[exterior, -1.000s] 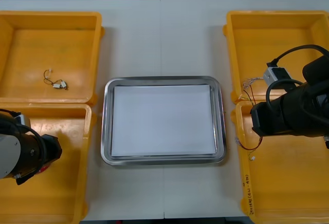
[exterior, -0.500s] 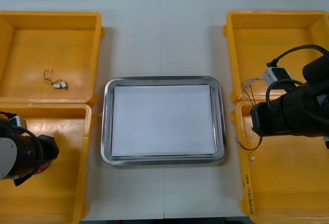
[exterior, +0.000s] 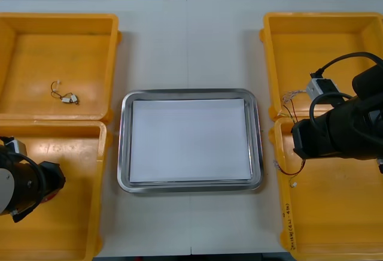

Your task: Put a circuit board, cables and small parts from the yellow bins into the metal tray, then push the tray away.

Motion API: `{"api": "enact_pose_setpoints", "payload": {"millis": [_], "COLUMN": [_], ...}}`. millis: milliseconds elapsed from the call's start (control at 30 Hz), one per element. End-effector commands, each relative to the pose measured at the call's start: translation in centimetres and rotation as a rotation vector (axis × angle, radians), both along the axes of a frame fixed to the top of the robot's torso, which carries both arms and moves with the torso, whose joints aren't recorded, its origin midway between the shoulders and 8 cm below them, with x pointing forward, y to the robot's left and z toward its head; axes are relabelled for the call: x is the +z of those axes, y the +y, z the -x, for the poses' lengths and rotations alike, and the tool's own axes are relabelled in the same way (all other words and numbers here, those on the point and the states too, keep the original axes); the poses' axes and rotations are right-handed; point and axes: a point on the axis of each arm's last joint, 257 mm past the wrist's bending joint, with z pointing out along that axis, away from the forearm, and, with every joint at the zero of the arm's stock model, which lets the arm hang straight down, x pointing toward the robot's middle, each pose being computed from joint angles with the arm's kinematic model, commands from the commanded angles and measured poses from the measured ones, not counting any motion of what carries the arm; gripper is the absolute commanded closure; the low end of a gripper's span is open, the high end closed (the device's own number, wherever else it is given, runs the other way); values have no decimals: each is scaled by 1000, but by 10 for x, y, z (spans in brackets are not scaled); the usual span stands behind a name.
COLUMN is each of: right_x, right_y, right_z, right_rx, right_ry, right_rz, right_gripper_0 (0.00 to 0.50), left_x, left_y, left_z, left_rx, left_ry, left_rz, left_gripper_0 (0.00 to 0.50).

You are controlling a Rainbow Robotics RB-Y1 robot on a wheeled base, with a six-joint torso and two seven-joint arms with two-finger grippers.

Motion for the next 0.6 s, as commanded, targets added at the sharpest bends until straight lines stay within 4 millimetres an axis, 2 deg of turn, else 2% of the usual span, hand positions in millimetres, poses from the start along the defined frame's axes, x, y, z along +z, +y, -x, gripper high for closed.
{"api": "enact_pose_setpoints", "payload": {"millis": [33,600], "right_x": [10,9], "right_y": [-1,-1], "right_z": [-2,-2], "right_rx": [35,32], "right_ry": [-28,-21], "right_rz": [34,31], "right_gripper_0": [500,500], "left_x": [-7,-18], "left_y": [2,-2], "left_z": [8,4], "left_rx": [-30,-44], "left_ry": [-2,-5], "left_rz": [-8,-5], "left_gripper_0": [0,0]}}
